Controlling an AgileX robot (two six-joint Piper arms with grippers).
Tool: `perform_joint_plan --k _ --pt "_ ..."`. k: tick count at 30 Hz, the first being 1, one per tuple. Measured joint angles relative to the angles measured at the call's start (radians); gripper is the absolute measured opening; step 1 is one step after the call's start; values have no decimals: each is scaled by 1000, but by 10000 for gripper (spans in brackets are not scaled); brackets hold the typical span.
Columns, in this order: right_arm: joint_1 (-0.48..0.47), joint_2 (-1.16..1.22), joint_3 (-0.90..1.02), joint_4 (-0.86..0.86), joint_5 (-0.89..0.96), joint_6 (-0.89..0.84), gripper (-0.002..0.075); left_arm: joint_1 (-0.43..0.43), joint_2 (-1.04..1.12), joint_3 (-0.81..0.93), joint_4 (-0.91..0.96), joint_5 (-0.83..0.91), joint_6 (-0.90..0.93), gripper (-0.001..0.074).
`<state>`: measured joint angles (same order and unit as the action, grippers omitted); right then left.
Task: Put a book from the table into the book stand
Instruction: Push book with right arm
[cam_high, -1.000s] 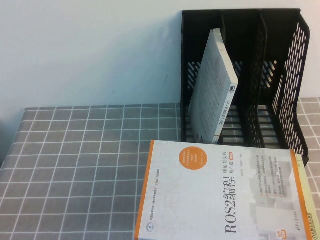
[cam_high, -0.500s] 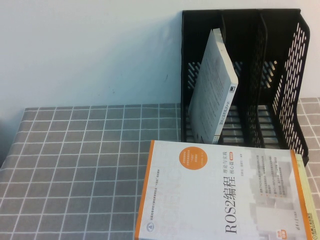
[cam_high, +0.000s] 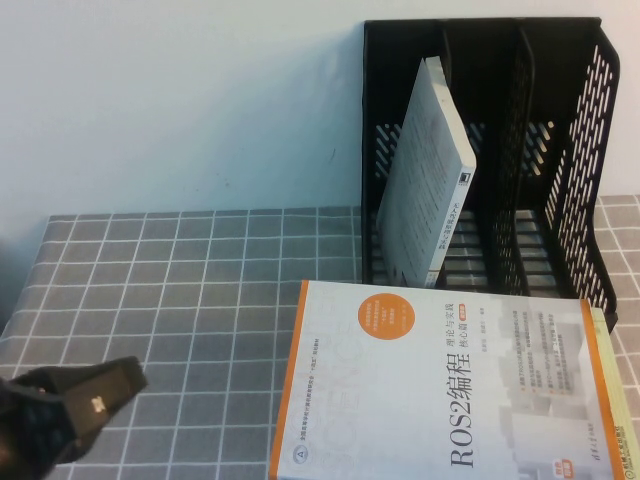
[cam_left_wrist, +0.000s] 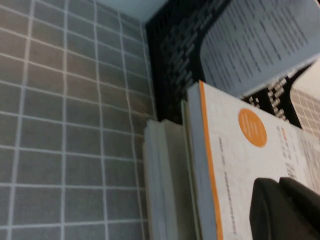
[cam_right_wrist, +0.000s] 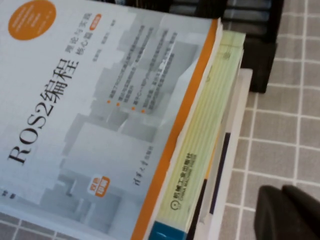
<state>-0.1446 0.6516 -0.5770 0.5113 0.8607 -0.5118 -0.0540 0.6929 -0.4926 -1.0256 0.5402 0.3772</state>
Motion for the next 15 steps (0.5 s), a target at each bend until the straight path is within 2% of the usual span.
perform_joint_plan --k 4,7,11,15 --pt "0 166 0 51 0 -37 -3 -2 132 -6 -186 143 231 -3" --pt "0 266 0 142 -4 -127 -3 -2 218 -6 -289 234 360 -3" --pt "0 355 0 241 -15 -249 -3 -2 289 -6 -371 270 441 -3" --pt "0 418 0 266 -39 -293 -3 -2 341 -10 -437 283 480 -3"
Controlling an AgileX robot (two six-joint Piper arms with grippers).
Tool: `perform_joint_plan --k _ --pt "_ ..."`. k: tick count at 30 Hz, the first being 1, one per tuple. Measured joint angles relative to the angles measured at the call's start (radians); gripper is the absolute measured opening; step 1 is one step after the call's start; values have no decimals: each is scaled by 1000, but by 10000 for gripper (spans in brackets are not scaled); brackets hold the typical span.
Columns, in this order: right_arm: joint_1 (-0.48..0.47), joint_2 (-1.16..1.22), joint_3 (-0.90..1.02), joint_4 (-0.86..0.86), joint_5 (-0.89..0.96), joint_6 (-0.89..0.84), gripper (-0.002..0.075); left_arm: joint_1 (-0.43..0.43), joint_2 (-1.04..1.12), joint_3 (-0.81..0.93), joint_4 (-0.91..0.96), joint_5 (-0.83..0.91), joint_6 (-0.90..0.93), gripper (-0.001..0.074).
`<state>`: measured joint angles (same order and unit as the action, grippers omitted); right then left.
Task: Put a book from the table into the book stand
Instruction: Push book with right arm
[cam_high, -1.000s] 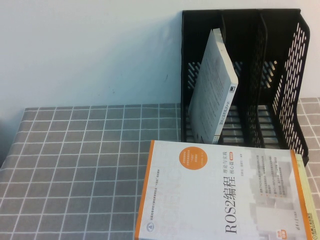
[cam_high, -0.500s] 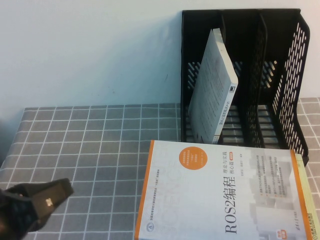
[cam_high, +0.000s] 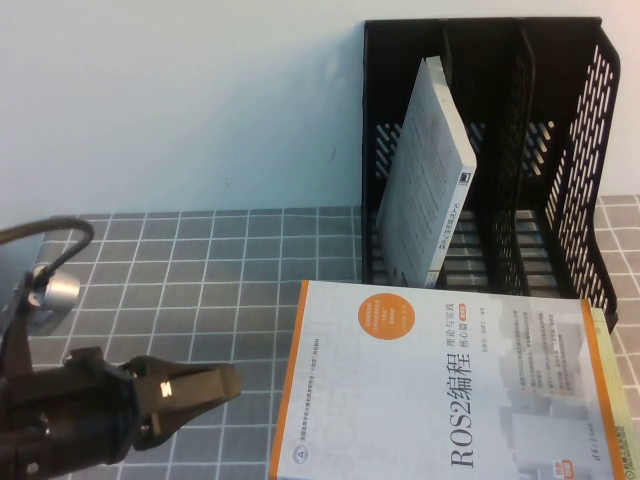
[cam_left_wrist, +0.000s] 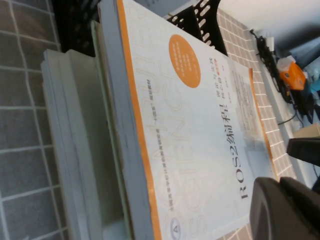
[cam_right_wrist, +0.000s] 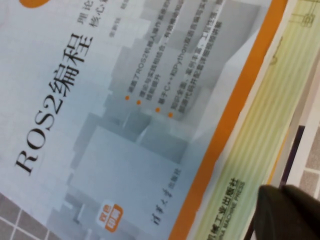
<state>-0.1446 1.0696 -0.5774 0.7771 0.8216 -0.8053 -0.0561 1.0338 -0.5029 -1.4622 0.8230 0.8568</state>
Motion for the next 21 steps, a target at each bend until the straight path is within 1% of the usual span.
perform_joint_plan --k 3,5,8,12,14,16,21 --pt "0 38 0 14 -7 -21 -3 0 34 -19 -16 44 16 5" --pt "0 60 0 19 -11 -28 -3 0 57 -40 -19 91 16 36" --pt "18 93 0 28 -21 -45 -3 0 97 -85 -22 149 16 122" --pt "83 122 0 51 -58 -47 -3 0 145 -143 -24 192 10 280" --pt "119 136 0 64 -84 -47 -3 0 161 -164 -26 208 9 339" --pt "151 154 -2 76 -119 -48 -3 0 176 -179 -26 216 9 364" --pt "204 209 -16 128 -167 -48 -3 0 207 -190 -35 220 6 379"
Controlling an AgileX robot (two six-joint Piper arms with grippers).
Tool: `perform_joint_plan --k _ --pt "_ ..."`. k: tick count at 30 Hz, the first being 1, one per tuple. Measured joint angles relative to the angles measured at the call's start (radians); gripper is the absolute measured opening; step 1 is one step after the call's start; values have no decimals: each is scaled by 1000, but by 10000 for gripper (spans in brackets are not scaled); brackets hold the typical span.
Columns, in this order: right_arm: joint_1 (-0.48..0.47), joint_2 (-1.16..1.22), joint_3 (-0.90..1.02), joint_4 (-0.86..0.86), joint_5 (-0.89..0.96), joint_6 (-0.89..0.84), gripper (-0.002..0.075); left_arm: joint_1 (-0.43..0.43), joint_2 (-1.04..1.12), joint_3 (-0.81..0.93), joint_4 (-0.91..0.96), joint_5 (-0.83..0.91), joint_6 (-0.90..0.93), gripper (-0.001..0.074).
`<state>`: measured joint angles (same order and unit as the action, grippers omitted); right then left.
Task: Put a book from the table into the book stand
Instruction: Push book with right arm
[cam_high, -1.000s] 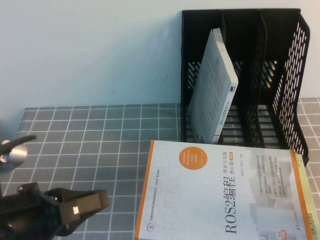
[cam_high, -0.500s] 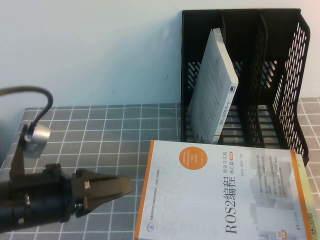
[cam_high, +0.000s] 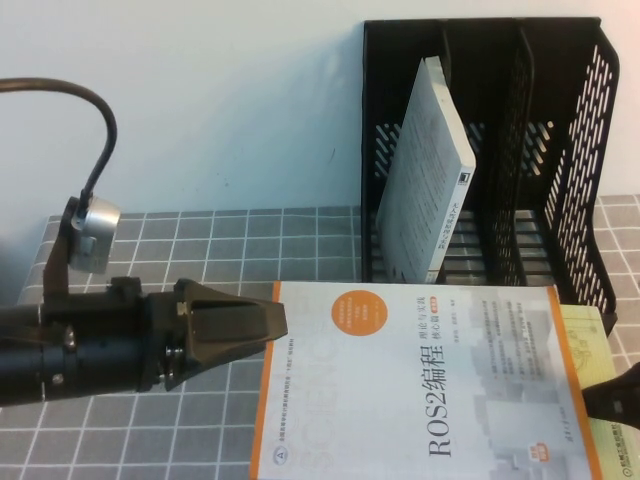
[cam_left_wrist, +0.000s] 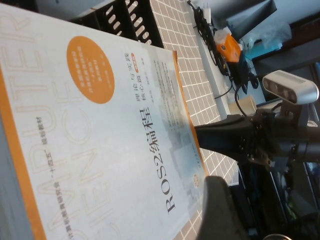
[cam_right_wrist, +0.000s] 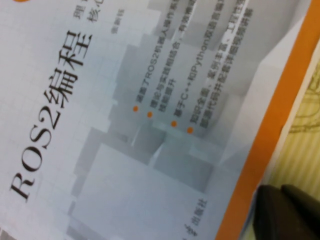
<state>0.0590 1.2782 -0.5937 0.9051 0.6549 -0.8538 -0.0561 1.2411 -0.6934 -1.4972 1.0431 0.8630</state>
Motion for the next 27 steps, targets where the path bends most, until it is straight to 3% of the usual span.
perform_joint_plan --k 8,14,27 --pt "40 58 -27 92 -20 -43 -3 0 67 -8 -6 95 10 403" --pt "53 71 -40 120 -24 -71 -3 13 148 -49 -6 119 53 531" --pt "55 71 -40 122 -24 -119 -3 260 221 -65 56 121 67 563"
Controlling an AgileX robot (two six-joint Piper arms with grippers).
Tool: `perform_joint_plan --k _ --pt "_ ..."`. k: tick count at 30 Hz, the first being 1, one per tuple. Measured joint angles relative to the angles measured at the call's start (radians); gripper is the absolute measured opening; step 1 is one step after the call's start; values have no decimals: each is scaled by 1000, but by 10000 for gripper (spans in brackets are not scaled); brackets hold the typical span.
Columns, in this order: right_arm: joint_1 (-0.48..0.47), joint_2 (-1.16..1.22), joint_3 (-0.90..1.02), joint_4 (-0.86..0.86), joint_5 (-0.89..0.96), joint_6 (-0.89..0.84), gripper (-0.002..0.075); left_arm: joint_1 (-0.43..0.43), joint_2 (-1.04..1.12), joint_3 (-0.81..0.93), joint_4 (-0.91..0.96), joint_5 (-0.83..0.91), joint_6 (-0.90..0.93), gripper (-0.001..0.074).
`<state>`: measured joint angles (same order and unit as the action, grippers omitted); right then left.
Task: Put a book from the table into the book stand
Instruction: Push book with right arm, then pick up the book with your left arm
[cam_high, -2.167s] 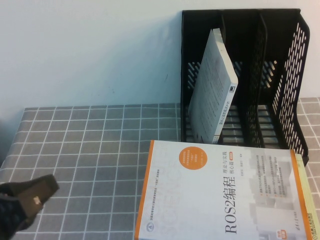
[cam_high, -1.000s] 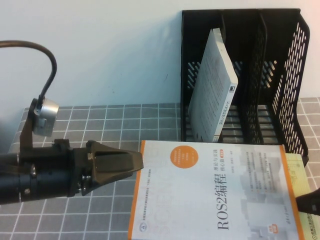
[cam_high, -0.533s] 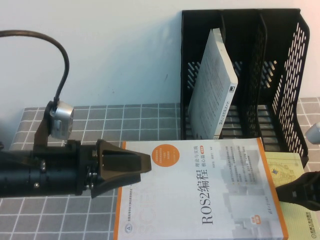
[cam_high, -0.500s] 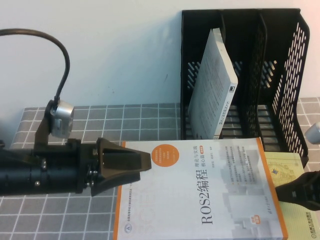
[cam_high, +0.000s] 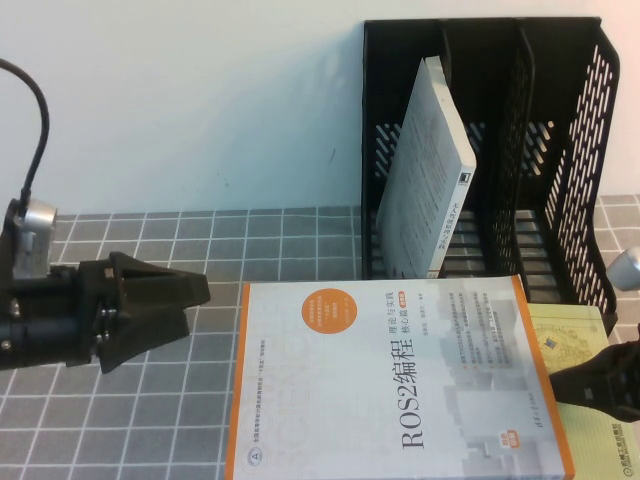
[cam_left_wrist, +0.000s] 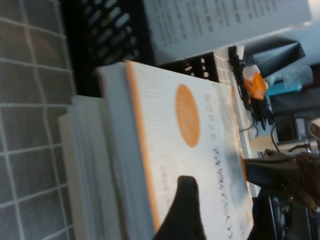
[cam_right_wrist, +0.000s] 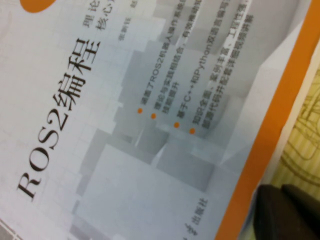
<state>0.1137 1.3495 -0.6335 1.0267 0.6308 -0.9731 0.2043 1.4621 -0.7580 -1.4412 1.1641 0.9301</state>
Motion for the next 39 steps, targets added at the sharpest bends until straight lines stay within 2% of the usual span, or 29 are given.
perform_joint_plan --k 10,20,27,30,39 --pt "0 0 0 0 -1 -8 -3 -3 197 0 7 -4 -2 563" --pt "0 0 0 5 -11 -13 -3 -189 327 0 -143 -10 80 562" --pt "0 2 0 7 -13 -15 -3 -216 355 -2 -136 -10 101 561" --pt "0 2 0 7 -14 -15 -3 -216 355 -2 -134 -12 106 529" --pt "0 2 0 9 -14 -15 -3 -219 355 -2 -115 -12 129 363"
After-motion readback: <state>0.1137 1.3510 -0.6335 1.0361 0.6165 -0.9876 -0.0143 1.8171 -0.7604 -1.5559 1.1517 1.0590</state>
